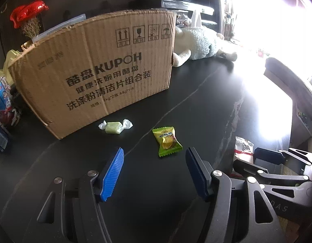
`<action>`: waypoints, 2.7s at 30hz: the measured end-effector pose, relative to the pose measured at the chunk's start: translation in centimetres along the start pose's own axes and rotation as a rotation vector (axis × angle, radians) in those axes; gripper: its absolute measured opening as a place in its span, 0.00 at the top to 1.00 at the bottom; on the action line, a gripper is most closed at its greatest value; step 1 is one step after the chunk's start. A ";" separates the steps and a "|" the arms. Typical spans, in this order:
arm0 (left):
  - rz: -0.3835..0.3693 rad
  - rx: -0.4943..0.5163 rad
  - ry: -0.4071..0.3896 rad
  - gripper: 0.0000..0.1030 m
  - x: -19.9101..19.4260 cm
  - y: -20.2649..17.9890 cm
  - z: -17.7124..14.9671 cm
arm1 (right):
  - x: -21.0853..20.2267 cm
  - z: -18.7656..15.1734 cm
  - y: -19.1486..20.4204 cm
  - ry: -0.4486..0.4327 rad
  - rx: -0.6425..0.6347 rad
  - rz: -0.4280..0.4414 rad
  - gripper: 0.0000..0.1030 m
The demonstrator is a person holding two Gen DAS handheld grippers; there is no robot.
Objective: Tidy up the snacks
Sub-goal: 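Withdraw both tools from the box toward the remaining snacks, then grasp the white-red biscuit packet with the right tool while the left tool grasps the yellow-green candy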
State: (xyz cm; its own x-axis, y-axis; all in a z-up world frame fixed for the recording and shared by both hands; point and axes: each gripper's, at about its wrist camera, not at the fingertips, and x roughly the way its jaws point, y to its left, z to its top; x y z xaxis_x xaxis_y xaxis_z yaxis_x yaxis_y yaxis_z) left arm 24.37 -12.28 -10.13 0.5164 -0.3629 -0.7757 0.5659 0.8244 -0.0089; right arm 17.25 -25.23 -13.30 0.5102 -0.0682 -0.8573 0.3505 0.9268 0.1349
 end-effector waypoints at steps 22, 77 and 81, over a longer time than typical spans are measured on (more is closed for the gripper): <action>-0.005 -0.003 0.080 0.45 4.1 -1.1 1.5 | 0.2 1.3 -0.5 -0.044 -0.009 0.027 0.78; -0.013 -0.110 0.104 0.78 1.1 -1.6 0.4 | -2.0 1.8 0.4 -0.083 -0.111 0.133 0.68; 0.030 -0.142 0.106 0.71 1.3 -1.4 0.2 | -1.7 2.1 0.3 -0.087 -0.113 0.137 0.68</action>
State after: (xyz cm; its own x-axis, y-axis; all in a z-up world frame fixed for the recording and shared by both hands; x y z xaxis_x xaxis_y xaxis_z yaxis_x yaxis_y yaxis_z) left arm 24.41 -14.01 -10.99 0.4568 -0.2950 -0.8392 0.4510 0.8900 -0.0674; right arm 18.14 -25.56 -10.77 0.6148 0.0347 -0.7879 0.1846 0.9649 0.1865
